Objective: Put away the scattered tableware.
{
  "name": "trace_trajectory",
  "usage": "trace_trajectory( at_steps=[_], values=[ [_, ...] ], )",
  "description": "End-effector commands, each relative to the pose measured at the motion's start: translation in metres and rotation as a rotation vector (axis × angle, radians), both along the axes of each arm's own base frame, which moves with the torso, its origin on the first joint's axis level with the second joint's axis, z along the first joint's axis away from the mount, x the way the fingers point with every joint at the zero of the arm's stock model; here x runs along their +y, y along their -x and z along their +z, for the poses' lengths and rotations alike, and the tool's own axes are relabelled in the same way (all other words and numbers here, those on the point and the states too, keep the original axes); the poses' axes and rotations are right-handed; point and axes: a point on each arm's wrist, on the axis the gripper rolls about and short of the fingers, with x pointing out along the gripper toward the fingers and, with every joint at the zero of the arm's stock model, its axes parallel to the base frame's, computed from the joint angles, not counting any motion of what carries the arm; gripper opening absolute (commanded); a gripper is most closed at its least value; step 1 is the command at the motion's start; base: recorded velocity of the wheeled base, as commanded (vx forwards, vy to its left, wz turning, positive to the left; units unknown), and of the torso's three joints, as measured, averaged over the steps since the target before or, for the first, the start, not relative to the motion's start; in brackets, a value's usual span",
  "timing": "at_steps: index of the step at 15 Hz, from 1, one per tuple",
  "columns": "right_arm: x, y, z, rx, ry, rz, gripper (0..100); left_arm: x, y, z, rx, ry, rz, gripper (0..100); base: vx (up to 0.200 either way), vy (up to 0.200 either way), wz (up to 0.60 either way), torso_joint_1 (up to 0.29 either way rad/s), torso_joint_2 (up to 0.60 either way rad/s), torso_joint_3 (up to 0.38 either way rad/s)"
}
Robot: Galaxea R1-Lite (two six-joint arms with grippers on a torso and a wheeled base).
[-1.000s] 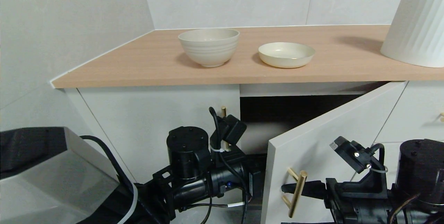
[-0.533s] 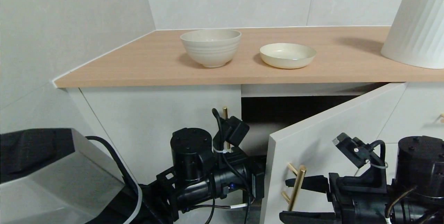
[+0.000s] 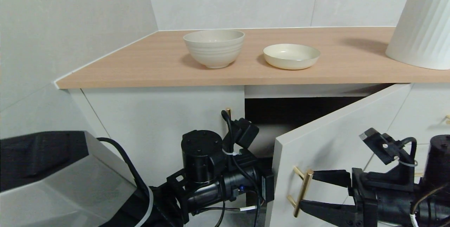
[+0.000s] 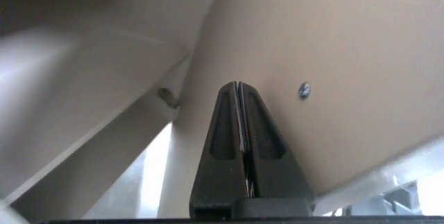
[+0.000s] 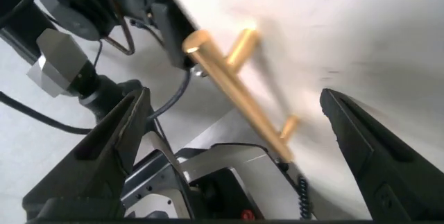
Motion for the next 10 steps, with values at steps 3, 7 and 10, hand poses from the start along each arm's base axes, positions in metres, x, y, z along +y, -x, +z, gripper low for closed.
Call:
trace_trajectory(
  at_steps=[3, 7, 10],
  values=[
    [-0.024, 0.034, 0.003, -0.041, -0.021, -0.024, 100, -0.002, -0.001, -0.003, 0.006, -0.005, 0.000, 0, 0.000, 0.000, 0.00, 0.000, 0.00, 0.000],
    [-0.031, 0.045, 0.002, -0.054, -0.029, -0.024, 100, -0.006, -0.001, -0.005, 0.004, -0.006, -0.005, 0, -0.150, 0.000, 0.00, -0.001, -0.01, -0.002],
    [-0.032, 0.046, 0.006, -0.074, -0.040, -0.030, 100, -0.011, -0.001, -0.005, 0.000, -0.001, -0.015, 0, -0.200, 0.000, 0.00, 0.001, 0.01, 0.001]
  ],
)
